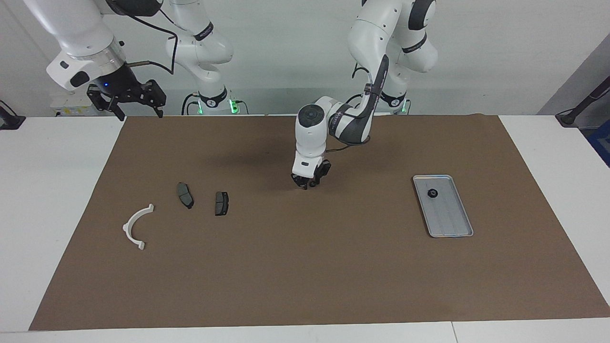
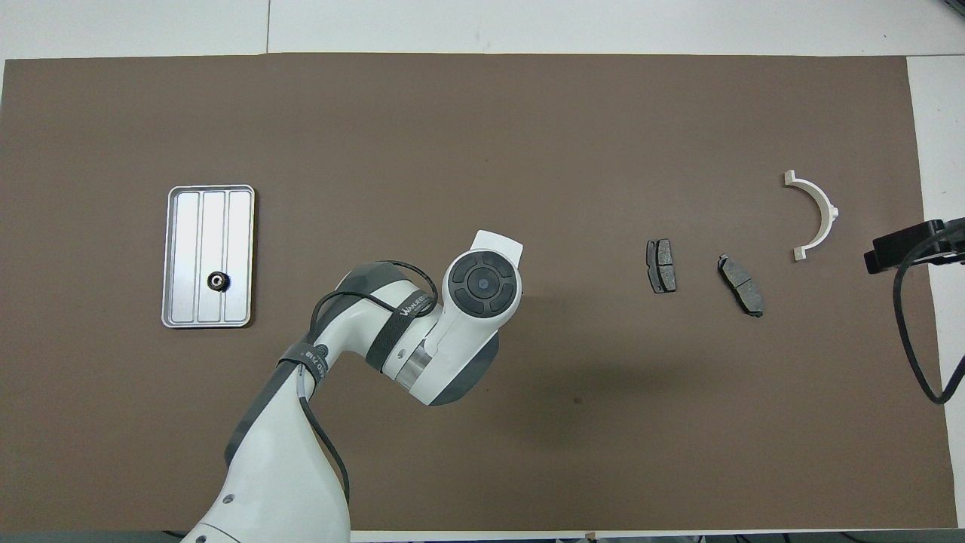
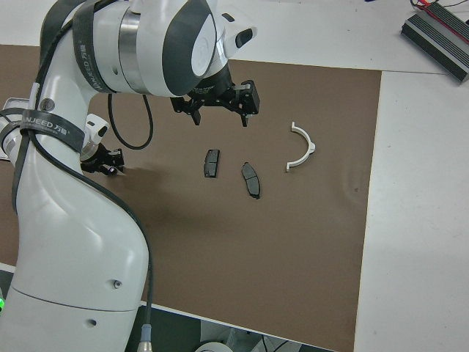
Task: Pick bearing gear from pile to tray
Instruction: 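Carry the second bearing over the tray with the left gripper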
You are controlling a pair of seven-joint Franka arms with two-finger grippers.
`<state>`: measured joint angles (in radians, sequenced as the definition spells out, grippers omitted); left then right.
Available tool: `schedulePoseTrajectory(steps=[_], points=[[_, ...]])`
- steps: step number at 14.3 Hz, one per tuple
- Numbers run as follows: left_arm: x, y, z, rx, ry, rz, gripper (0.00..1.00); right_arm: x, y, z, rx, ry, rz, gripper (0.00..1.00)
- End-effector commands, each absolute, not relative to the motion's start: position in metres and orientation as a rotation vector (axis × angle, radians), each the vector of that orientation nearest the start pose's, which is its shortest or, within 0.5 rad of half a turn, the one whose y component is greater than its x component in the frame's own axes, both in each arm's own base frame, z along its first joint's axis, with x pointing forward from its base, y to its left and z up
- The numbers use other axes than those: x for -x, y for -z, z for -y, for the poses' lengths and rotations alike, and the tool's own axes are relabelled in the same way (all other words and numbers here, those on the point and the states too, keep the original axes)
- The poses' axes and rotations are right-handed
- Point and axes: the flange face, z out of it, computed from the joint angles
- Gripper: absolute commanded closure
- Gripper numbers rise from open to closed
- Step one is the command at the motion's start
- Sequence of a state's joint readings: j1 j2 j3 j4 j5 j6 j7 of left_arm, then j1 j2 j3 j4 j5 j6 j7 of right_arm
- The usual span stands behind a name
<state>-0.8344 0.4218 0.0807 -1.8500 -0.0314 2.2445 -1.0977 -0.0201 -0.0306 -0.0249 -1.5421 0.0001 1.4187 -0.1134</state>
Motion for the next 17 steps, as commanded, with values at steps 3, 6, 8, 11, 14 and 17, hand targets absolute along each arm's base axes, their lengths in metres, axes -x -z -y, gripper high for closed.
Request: schedulePoseTrajectory(steps=[3,6,8,11,14,17], points=[[-0.450,-0.298,0.432,3.068,0.006,0.553,0.66,-0.532,-0.651,0.028,3.124,-0.114,0.074,0.00],[-0.449,-0.294,0.430,3.071,0.012,0.559,0.98,-0.533,-0.674,0.030,3.129,-0.064,0.072,0.00],[-0.451,-0.297,0.430,3.069,0.011,0.563,1.00,-0.534,-0.673,0.030,3.128,-0.085,0.076,0.00],[-0.463,-0.310,0.424,3.060,0.010,0.591,1.00,-0.534,-0.673,0.027,3.124,-0.085,0.089,0.00],[-0.484,-0.351,0.397,3.083,0.046,0.673,1.00,-0.532,-0.674,0.019,3.120,-0.072,0.112,0.00],[-0.504,-0.387,0.352,3.082,0.031,0.669,1.00,-0.532,-0.672,0.025,3.119,-0.067,0.100,0.00]])
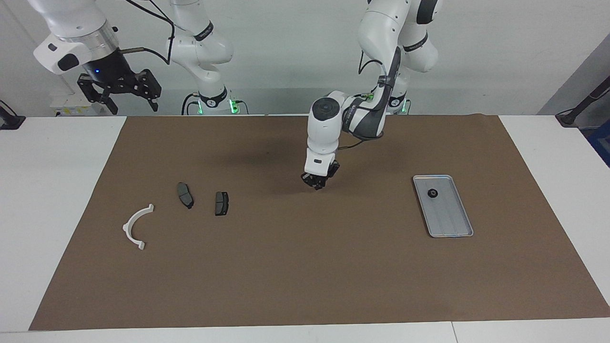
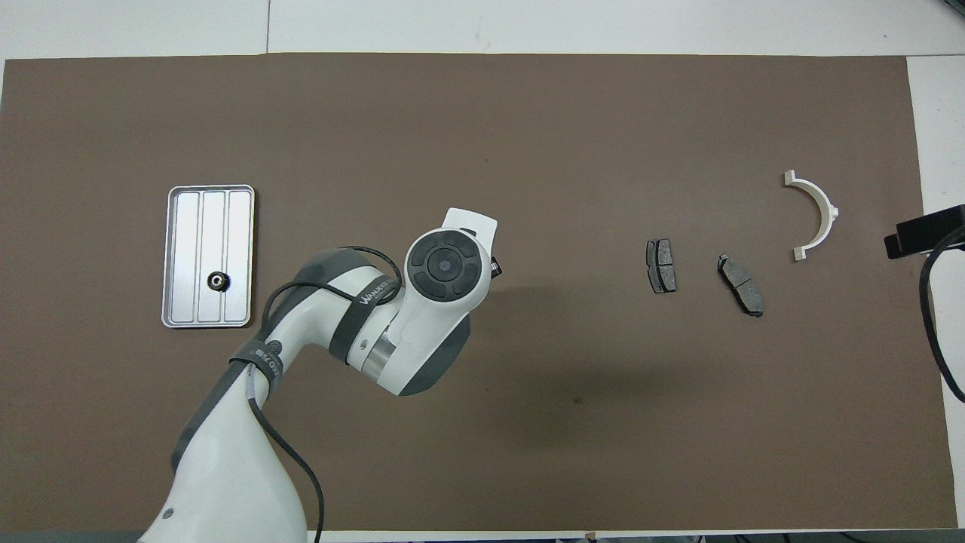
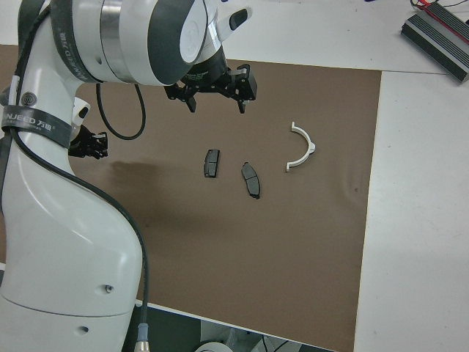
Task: Pick bearing gear from pile to tray
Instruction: 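Carry the second bearing over the tray with the left gripper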
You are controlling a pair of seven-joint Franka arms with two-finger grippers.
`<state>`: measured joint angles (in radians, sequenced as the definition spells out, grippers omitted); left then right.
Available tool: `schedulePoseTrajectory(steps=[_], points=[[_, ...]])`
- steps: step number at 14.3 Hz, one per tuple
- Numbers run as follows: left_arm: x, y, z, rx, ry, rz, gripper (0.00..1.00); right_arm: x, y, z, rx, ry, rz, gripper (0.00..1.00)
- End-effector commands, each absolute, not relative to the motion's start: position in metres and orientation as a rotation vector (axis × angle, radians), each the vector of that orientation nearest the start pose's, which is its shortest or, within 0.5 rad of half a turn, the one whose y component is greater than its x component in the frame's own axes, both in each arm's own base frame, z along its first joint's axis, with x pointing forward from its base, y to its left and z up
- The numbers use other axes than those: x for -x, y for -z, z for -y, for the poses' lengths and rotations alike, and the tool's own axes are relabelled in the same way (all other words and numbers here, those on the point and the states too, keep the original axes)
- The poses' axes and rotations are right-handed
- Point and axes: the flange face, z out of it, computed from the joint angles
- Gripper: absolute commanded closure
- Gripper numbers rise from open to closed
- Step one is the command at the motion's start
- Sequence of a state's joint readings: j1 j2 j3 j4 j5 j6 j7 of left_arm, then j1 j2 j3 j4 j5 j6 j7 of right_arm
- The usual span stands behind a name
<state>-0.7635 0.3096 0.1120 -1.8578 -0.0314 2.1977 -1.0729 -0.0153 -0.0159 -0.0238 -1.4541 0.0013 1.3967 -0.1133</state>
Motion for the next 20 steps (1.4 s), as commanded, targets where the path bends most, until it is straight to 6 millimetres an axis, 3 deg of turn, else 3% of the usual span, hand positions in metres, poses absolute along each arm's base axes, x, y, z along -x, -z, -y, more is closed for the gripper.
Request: schedulePoseTrajectory(steps=[1,3,8,11,15,20], points=[[-0.511,-0.391,0.339,3.081,0.025,0.664,1.00,-0.531,-0.672,0.029,3.121,-0.060,0.090,0.00],[-0.529,-0.394,0.307,3.079,0.016,0.647,1.00,-0.531,-0.672,0.031,3.121,-0.046,0.092,0.00],[-0.579,-0.399,0.180,3.096,-0.015,0.494,1.00,-0.532,-0.648,0.033,3.121,-0.050,0.088,0.00],[-0.594,-0.397,0.118,3.112,-0.014,0.399,1.00,-0.532,-0.636,0.033,3.118,-0.062,0.080,0.00],[-0.603,-0.389,0.057,3.128,0.035,0.330,1.00,-0.528,-0.632,0.032,3.119,-0.057,0.082,0.00],[-0.606,-0.361,0.020,3.130,0.111,0.278,1.00,-0.537,-0.619,0.034,3.119,-0.103,0.075,0.00]])
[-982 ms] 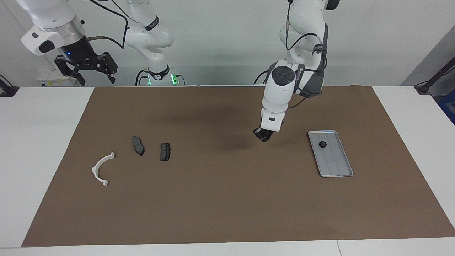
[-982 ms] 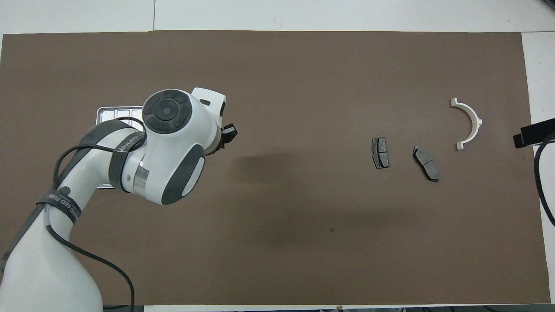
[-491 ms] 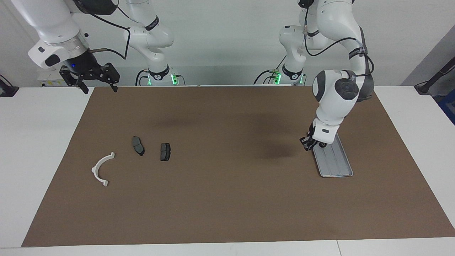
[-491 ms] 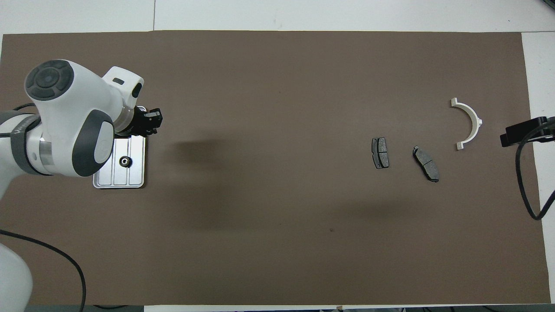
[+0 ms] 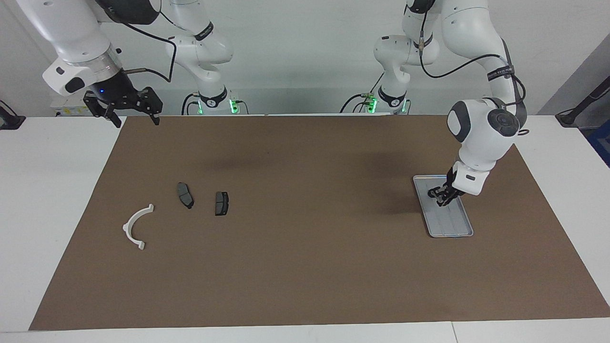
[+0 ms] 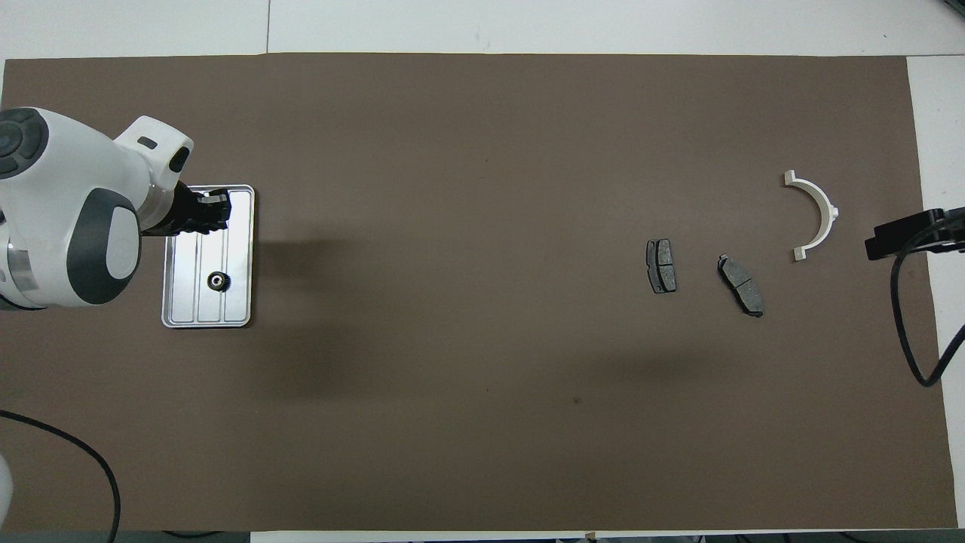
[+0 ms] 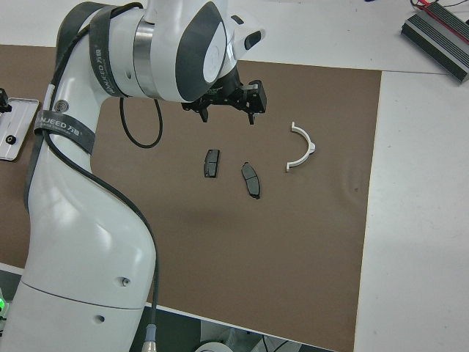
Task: Pick bearing gear from pile to tray
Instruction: 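Carry the second bearing over the tray with the left gripper, then lower the bearing onto the tray and open the left gripper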
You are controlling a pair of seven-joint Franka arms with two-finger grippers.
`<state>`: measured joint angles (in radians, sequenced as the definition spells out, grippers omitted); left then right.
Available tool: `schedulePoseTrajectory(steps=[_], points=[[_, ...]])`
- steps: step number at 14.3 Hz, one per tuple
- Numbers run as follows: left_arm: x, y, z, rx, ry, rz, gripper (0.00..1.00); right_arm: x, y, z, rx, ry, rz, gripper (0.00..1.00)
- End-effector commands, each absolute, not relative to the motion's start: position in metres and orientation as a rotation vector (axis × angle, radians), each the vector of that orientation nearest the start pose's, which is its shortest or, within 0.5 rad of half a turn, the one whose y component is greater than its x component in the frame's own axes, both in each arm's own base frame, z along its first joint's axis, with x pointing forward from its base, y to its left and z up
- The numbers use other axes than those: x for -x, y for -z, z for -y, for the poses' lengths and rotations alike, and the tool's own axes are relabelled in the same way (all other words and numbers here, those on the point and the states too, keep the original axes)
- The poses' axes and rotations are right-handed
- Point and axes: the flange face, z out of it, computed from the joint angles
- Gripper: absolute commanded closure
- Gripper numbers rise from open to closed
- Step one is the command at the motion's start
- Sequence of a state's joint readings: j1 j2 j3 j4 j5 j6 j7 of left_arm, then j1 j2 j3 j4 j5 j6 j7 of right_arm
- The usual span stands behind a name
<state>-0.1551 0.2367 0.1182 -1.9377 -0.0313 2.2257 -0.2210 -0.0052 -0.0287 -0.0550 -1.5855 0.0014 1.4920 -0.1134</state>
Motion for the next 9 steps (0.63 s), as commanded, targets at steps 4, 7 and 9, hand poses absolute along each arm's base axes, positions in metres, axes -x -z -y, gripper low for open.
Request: schedulePoseTrajectory(steps=[4,7,9], points=[[-0.611,-0.332,0.021,3.124,0.115,0.274,1.00,-0.536,-0.617,0.031,3.118,-0.115,0.077,0.00],[-0.610,-0.323,0.020,3.122,0.103,0.275,1.00,-0.536,-0.615,0.030,3.116,-0.115,0.077,0.00],[-0.609,-0.319,0.020,3.123,0.120,0.275,1.00,-0.535,-0.611,0.030,3.115,-0.129,0.077,0.00]])
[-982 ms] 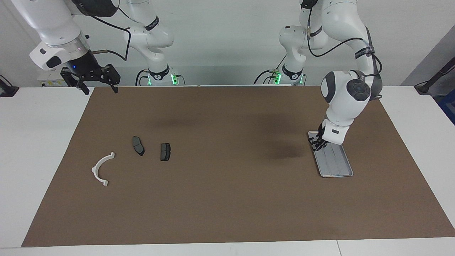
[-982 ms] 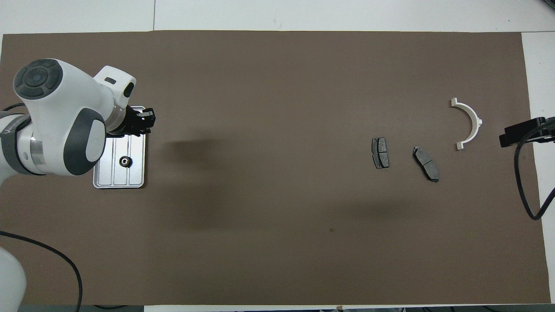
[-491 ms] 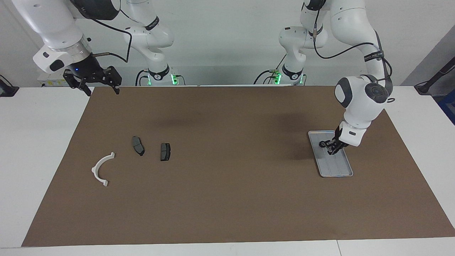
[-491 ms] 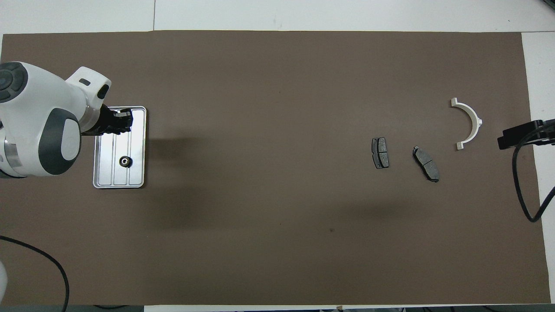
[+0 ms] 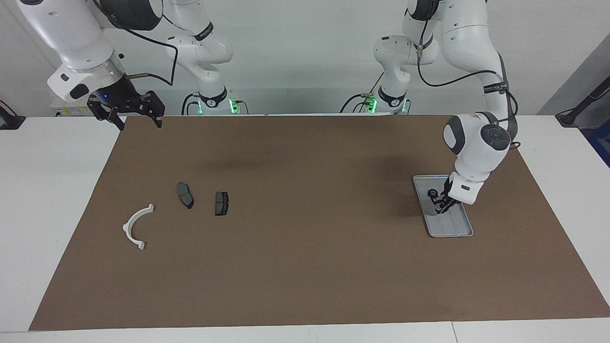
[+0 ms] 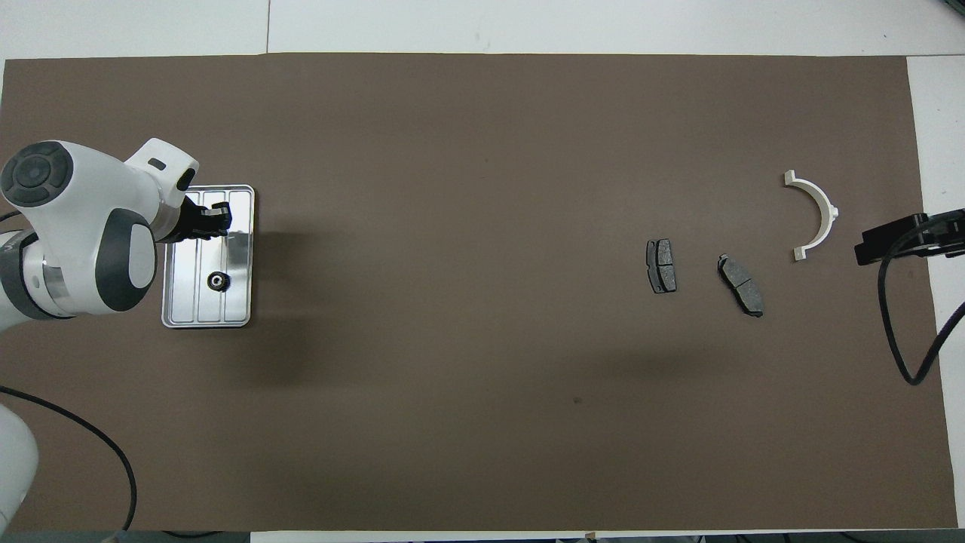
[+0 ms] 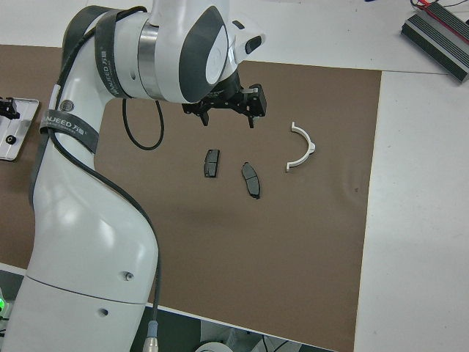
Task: Pick bearing gear from pile to tray
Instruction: 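Lower the bearing onto the tray and open the left gripper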
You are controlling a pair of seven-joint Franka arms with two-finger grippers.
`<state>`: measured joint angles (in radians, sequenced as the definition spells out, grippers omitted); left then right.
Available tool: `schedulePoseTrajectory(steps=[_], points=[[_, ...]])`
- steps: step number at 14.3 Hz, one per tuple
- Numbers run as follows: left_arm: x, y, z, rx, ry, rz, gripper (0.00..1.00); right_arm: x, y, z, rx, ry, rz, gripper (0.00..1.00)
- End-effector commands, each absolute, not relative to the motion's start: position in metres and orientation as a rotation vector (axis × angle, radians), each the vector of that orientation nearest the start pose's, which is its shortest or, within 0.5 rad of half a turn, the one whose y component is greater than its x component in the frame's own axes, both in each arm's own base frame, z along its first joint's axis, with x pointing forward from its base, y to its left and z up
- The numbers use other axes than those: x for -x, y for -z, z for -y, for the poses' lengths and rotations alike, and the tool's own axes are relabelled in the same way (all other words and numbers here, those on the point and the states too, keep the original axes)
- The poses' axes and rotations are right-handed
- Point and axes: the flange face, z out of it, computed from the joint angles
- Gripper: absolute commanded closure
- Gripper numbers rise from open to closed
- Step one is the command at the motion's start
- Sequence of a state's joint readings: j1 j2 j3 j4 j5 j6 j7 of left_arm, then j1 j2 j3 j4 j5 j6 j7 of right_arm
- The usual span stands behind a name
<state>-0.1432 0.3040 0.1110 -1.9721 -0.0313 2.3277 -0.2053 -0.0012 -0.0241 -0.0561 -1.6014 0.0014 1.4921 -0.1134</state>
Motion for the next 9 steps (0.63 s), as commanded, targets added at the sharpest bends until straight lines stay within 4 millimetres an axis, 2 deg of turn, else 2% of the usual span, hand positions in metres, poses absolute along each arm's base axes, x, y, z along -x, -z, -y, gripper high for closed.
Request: schedulePoseTrajectory(steps=[1,8,9], points=[[-0.609,-0.316,0.019,3.123,0.120,0.274,1.00,-0.535,-0.611,0.032,3.115,-0.131,0.072,0.00],[-0.613,-0.299,0.019,3.118,0.133,0.271,1.00,-0.532,-0.607,0.037,3.121,-0.157,0.036,0.00],[-0.613,-0.299,0.019,3.118,0.135,0.271,0.97,-0.532,-0.607,0.038,3.126,-0.160,0.036,0.00]])
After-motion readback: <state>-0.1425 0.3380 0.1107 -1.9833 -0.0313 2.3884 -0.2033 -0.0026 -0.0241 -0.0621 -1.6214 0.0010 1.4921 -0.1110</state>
